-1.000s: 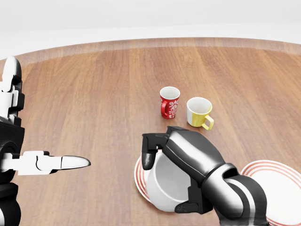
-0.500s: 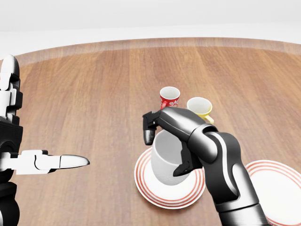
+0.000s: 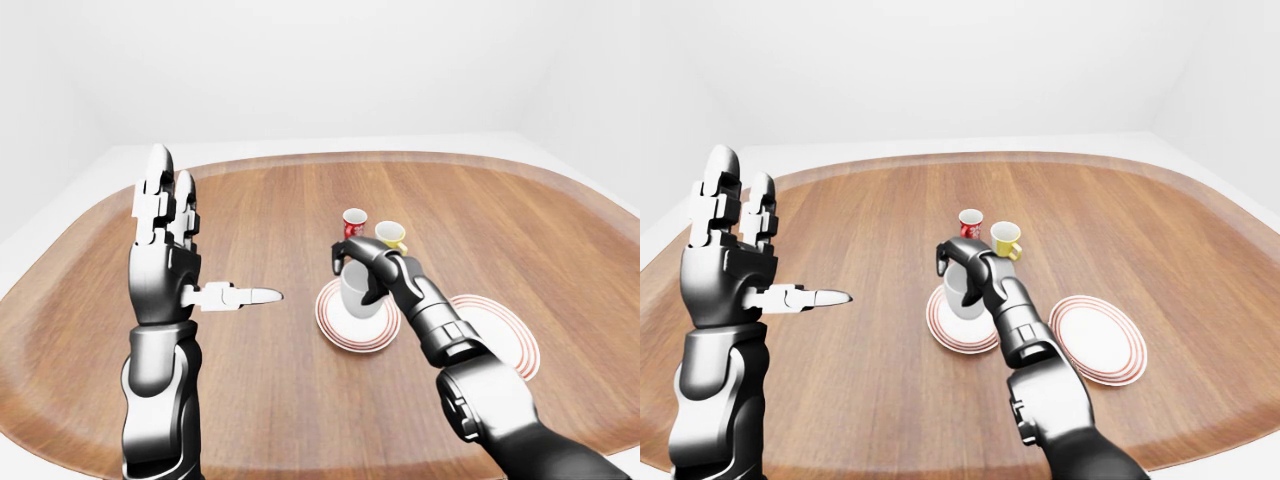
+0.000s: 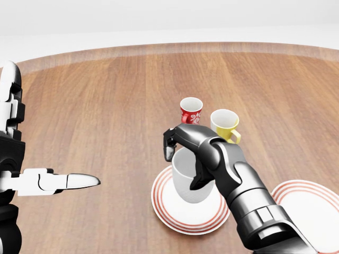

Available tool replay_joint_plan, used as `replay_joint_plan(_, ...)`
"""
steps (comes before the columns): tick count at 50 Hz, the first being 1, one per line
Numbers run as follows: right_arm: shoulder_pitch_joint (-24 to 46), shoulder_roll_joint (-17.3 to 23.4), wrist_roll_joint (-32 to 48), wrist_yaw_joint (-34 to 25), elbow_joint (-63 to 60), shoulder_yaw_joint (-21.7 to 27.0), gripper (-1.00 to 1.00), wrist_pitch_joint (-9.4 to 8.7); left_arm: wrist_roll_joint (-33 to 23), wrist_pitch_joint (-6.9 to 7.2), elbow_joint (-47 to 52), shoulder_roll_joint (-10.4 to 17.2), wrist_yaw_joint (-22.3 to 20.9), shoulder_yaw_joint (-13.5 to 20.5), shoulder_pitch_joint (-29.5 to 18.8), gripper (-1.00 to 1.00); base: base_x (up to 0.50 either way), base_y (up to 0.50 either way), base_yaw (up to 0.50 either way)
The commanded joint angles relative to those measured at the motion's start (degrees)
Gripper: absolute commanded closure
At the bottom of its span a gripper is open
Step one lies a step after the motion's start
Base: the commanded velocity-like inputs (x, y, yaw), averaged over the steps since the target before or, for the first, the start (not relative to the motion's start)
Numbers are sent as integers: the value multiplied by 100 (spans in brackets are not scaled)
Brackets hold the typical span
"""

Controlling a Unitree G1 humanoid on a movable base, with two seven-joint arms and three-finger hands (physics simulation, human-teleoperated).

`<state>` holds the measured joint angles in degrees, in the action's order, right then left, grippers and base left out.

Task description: Put the white mug on the left plate.

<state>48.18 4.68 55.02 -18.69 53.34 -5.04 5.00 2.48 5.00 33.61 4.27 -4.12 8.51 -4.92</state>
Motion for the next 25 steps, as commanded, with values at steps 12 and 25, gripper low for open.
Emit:
replay_joint_plan(12,683,-4,-203,756,1976,16,100,0,-7,0,-25,-9,1,-10,15,-100,0,0,0)
replay_joint_plan(25,698,-110,-251,1043,2104,81,100,0,-8,0,-21,-14,4,-19,22,-100,0,0,0)
